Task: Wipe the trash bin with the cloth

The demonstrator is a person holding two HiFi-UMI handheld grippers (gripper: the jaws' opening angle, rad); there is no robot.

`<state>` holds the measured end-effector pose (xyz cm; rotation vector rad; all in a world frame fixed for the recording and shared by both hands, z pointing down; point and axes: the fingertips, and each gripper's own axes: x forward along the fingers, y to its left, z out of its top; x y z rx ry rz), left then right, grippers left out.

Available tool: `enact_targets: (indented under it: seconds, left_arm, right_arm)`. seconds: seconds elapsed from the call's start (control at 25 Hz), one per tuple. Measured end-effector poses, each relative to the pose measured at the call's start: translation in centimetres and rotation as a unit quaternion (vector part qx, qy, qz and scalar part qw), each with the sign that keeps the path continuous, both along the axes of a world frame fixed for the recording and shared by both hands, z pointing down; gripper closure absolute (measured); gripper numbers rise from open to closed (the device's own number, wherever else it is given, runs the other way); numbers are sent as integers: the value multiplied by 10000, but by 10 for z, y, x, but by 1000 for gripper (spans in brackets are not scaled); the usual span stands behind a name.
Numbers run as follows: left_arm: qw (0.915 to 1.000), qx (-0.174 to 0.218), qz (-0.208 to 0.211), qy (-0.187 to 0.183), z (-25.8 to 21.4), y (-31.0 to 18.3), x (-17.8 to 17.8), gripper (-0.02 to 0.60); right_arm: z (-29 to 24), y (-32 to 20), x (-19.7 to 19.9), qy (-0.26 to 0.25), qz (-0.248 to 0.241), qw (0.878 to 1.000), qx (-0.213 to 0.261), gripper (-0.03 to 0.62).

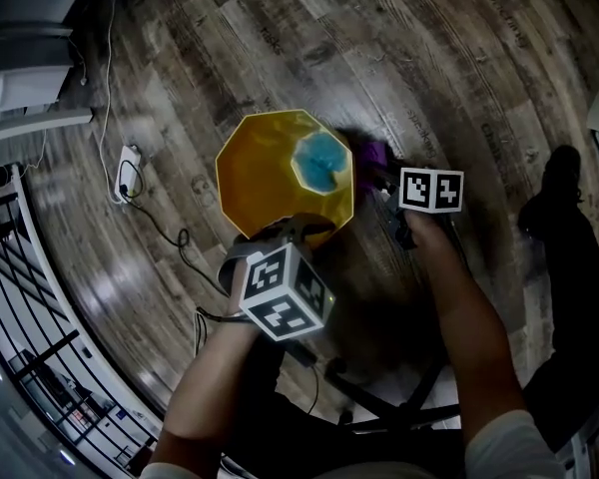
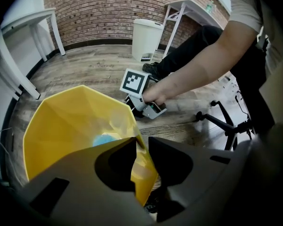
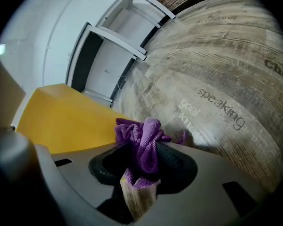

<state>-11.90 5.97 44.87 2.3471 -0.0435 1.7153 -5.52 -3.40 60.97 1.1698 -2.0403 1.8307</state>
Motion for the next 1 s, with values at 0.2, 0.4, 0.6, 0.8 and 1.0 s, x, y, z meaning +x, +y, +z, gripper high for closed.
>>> enact_targets:
  seconds: [0.2, 0.4, 0.6, 0.8, 1.0]
  left_arm:
    - [10000, -31, -20, 34, 1, 0, 2, 497]
    - [9999, -60, -68, 73, 0, 1, 4, 497]
    - [9998, -87, -152, 95, 2, 1, 3, 497]
    - [9985, -229, -449, 215, 2, -2, 8, 497]
    - [9942, -289, -895, 514, 2, -13, 26, 497]
  right_arm:
    - [38, -6, -2, 560, -255, 9977, -288, 430]
    - [64, 0, -5, 890, -314, 9935, -635, 430]
    - [76, 1, -6, 1074, -515, 9899, -773, 430]
    - [50, -1, 11, 961, -302, 9936, -517, 430]
    - [0, 9, 35, 455, 457, 9977, -222, 430]
